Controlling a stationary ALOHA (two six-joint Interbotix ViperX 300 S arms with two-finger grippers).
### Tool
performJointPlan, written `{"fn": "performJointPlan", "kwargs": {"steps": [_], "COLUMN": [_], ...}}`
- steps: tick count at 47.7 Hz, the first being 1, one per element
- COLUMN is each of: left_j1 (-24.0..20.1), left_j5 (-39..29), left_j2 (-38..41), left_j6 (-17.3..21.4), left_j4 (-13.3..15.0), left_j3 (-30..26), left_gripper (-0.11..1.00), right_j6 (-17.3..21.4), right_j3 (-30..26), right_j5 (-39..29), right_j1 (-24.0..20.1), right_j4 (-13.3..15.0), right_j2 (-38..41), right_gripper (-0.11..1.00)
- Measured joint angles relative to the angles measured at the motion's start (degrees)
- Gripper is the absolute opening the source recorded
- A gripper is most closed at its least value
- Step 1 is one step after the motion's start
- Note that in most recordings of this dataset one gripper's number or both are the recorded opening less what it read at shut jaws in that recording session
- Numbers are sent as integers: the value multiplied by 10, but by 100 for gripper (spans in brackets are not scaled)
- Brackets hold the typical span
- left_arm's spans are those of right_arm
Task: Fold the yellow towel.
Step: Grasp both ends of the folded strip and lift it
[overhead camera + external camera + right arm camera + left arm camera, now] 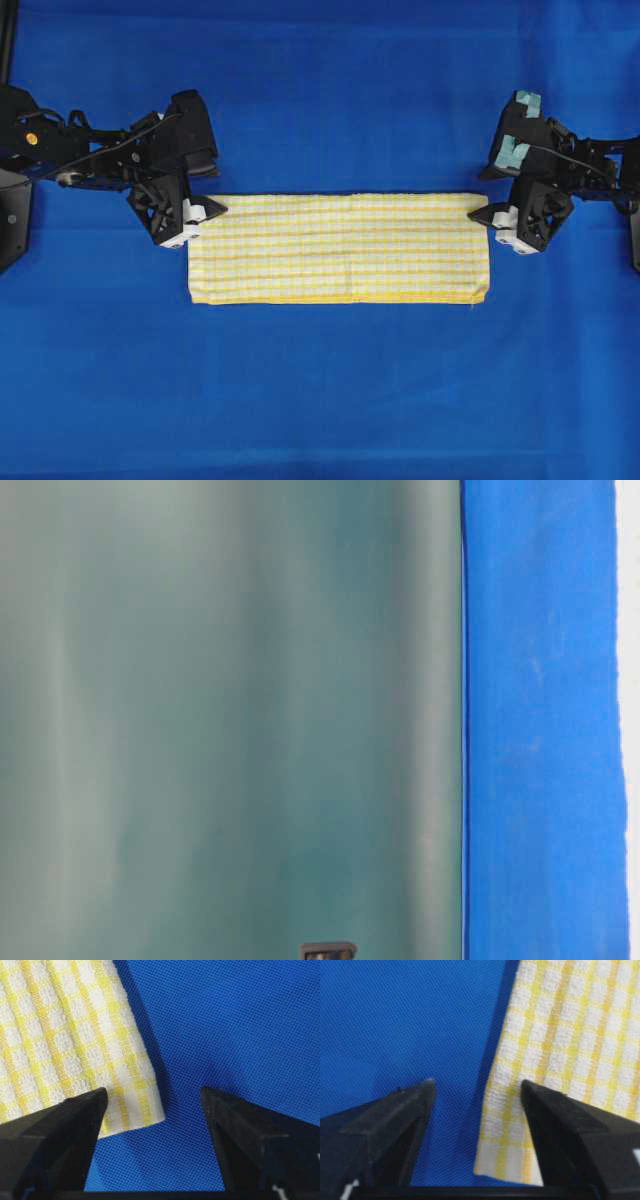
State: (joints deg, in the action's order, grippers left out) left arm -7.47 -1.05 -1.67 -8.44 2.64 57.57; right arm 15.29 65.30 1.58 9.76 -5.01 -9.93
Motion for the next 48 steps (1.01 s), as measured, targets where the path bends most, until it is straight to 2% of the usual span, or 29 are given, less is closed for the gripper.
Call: {"fn": "performJointPlan", "kwargs": {"steps": [3, 10, 13, 21, 31, 48], "left_j1": [-2, 0, 7, 12, 11, 14], "left_j5": [-27, -105, -134, -180, -197, -267], "left_j2": [1, 1, 3, -8, -34, -141], "left_j6": [0, 1, 2, 14, 29, 27], "left_j4": [0, 2, 2, 1, 0, 0], "left_j3": [-10, -36, -49, -63, -66, -95], "left_gripper": [50, 15, 3, 1, 1, 1], "right_j6": [-1, -1, -1, -2, -2, -2], "right_j3": [0, 0, -2, -4, -4, -18], "right_j5": [0, 0, -1, -1, -13, -105], "right_j1": [-2, -7, -7, -4, 7, 20], "right_j4": [2, 11, 13, 24, 26, 45], "right_j2": [1, 0, 0, -14, -56, -193], "right_gripper": [61, 17, 5, 5, 5, 5]}}
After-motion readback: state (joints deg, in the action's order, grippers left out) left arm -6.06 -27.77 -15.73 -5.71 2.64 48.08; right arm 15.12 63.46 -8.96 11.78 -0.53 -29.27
